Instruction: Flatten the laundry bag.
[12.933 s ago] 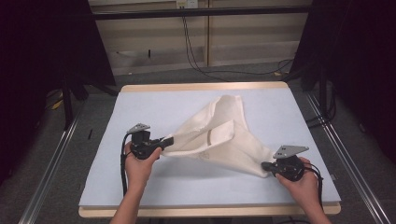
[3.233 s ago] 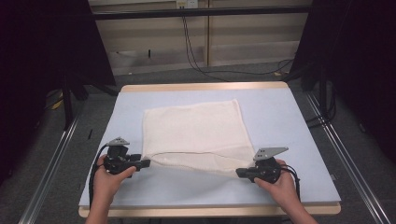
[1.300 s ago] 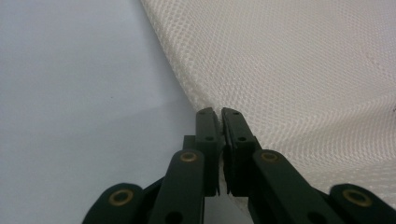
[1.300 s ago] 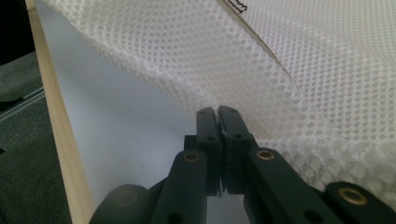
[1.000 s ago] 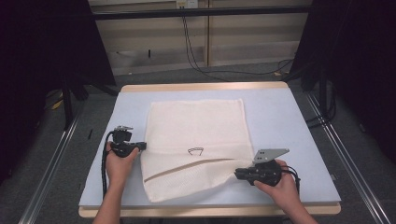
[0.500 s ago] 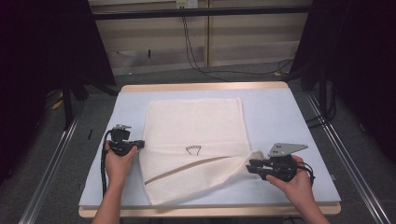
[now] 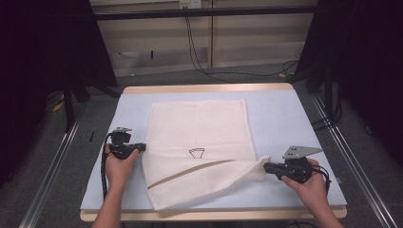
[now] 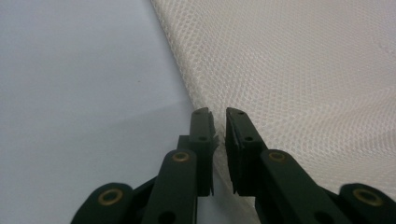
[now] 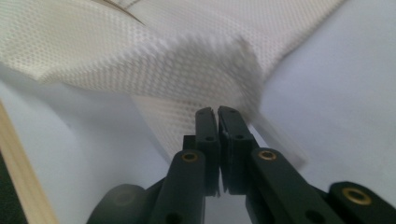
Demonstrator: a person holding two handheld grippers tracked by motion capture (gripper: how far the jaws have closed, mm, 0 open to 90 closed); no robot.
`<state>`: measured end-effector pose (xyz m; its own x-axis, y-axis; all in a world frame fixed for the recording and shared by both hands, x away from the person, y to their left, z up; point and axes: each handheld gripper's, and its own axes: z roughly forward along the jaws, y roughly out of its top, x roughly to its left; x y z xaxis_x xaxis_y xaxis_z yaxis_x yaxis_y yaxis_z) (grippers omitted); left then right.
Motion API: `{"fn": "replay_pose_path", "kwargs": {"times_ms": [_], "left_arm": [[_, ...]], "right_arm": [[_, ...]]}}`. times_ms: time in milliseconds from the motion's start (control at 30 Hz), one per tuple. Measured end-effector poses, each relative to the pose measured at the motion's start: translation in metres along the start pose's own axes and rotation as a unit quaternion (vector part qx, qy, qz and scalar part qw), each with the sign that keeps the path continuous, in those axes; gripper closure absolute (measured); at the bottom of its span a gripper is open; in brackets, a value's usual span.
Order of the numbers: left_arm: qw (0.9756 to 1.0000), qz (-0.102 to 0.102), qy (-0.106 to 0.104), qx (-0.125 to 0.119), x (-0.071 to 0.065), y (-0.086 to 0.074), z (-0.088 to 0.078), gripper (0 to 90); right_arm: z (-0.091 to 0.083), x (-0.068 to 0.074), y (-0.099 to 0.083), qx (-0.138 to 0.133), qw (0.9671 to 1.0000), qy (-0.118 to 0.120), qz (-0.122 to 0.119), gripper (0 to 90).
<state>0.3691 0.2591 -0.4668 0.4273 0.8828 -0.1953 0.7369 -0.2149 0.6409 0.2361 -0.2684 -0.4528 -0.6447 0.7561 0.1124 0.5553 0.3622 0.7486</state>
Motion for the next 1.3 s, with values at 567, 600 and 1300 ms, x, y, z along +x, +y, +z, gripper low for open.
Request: {"fn": "replay_pose_path", "kwargs": {"times_ms": [567,600,1300], "left_arm": [[0.9998,-0.008,0.019,-0.003,-0.001,-0.002,-0.008,68.0],[0.9998,-0.001,0.02,-0.002,-0.001,-0.003,-0.011,65.3],[0.9991,0.015,-0.006,0.039,-0.024,-0.04,-0.029,54.1]], "right_arm": [[0.016,-0.018,-0.004,0.01,0.9982,-0.04,0.044,73.9],[0.018,-0.016,-0.002,0.007,0.9981,-0.038,0.049,72.4],[0.055,-0.003,0.014,0.04,0.998,-0.032,0.037,72.1]]}}
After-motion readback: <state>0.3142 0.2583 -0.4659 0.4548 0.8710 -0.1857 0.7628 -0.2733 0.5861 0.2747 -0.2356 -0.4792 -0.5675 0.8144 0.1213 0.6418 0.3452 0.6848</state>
